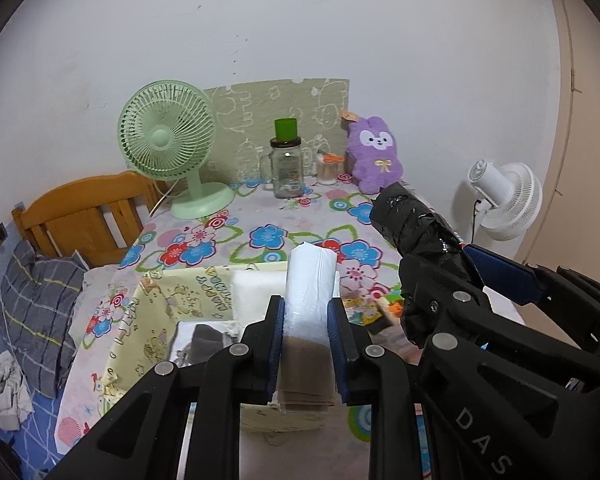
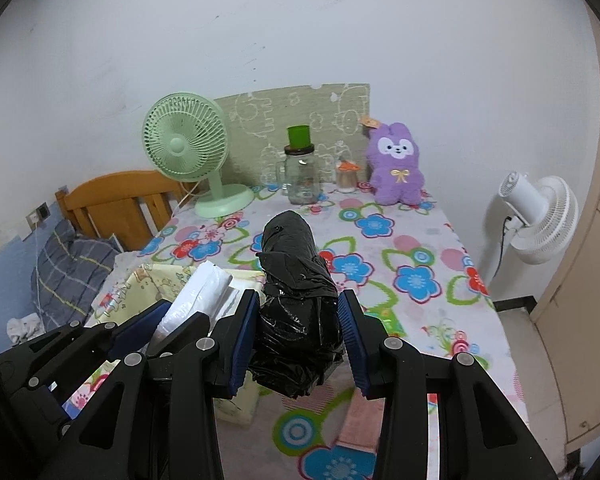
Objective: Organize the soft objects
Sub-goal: 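Lift the towel with the left tool while the right tool carries the umbrella toward the box, then lower the towel and umbrella into the fabric box and open both tools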
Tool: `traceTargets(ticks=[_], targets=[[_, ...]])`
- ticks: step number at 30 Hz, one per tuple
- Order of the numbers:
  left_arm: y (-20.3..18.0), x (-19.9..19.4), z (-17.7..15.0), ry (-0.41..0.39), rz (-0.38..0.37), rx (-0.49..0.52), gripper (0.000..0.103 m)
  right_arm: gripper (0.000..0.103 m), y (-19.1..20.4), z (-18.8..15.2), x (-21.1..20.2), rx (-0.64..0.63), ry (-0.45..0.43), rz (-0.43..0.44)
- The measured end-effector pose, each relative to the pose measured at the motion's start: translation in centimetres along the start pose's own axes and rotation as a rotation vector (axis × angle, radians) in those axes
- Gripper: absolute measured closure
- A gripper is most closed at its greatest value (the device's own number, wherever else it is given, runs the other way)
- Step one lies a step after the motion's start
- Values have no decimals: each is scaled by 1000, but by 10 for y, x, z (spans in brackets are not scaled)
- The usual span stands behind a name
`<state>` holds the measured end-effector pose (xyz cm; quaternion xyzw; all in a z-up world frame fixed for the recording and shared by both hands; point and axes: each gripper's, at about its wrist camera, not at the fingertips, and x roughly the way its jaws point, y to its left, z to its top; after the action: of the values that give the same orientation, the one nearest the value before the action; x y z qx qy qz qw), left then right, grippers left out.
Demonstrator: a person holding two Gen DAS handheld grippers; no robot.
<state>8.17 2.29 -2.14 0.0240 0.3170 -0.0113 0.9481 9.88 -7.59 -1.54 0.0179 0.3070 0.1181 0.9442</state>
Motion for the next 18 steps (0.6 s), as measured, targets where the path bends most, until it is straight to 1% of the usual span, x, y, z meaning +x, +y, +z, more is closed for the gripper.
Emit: traceTargets(ticks=[6,12,18], targets=[[21,10,0,3,23,-8,81,58,18,3,17,-17,17,19],[42,25,-2,27,38,-33,81,58,35,4,35,-36,39,41],[55,41,-6,50,52,-28,81,58,47,1,53,-48,66,68]])
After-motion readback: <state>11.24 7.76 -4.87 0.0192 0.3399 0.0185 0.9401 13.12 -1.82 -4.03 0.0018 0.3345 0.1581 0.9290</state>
